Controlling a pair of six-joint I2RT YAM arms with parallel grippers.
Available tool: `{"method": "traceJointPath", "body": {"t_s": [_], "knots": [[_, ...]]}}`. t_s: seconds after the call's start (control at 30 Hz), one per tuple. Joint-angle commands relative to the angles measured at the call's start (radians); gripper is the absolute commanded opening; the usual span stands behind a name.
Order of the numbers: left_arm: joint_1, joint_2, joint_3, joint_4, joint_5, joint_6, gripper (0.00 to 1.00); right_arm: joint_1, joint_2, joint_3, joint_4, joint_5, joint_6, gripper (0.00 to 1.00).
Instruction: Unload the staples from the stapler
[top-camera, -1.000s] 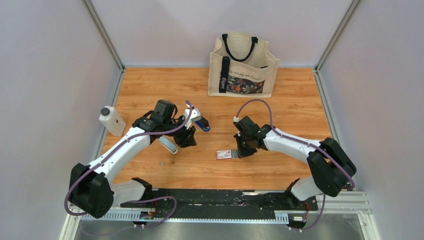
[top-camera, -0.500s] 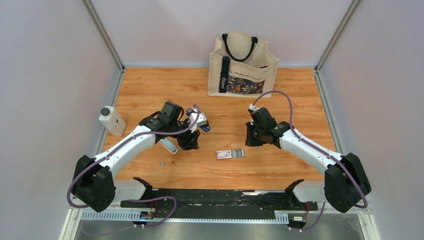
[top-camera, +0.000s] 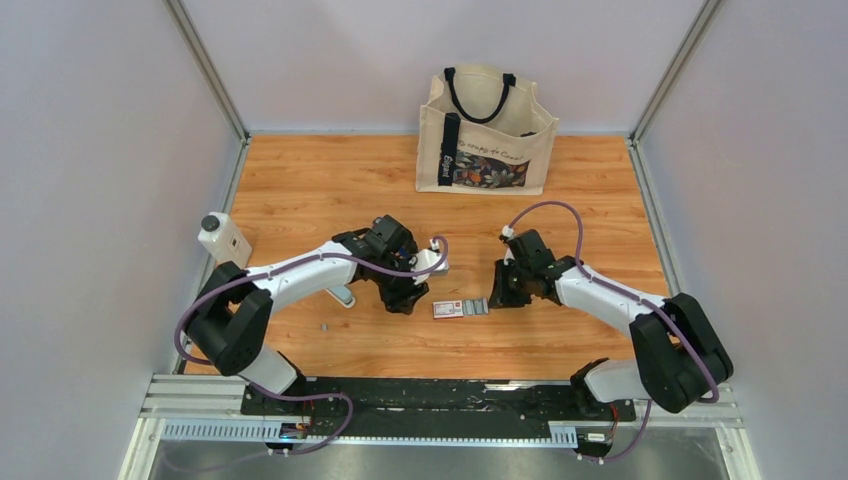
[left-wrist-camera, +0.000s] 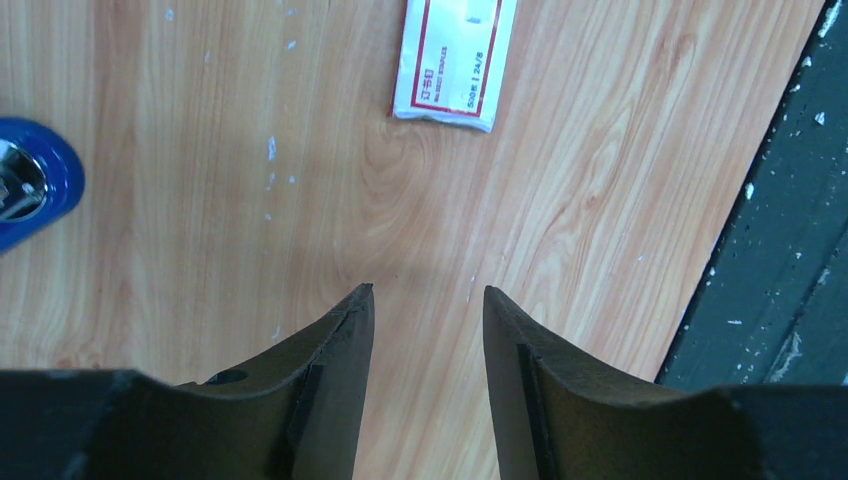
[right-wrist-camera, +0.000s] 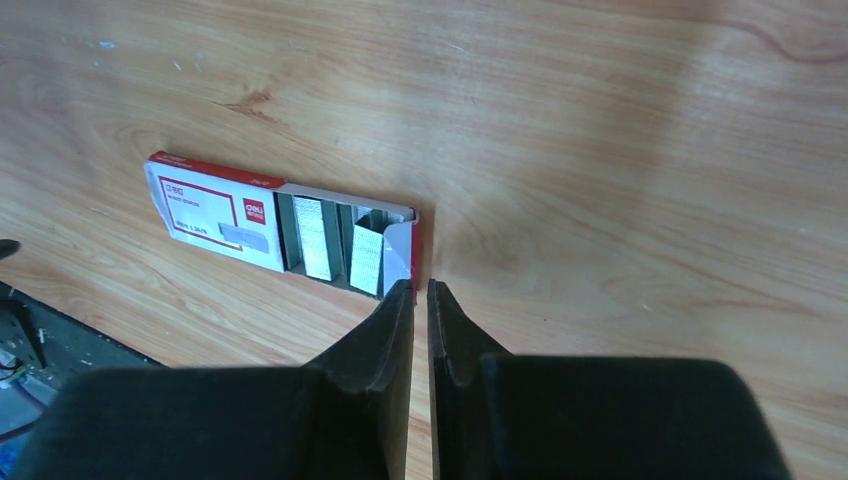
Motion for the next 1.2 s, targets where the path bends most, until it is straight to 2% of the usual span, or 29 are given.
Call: {"method": "traceJointPath", "body": {"t_s": [0.0,0.4,1.17], "knots": [[-0.047,0.012,0.048,0.053,-0.04,0.032,0.52,-0.015,0.004,-0.021,0.095,-0.049,0.025,0.13],[-0.095,0.101,0.096,0.076,-0.158,0.023,0.52,-0.052,0.014,-0.058,0.161,-0.101,0.037,0.12],[-0.138,0.211,0.159,0.096,-0.18,0.019,0.52,-0.06,0.025,-0.111,0.273,-0.175,0.087,0.11]]}}
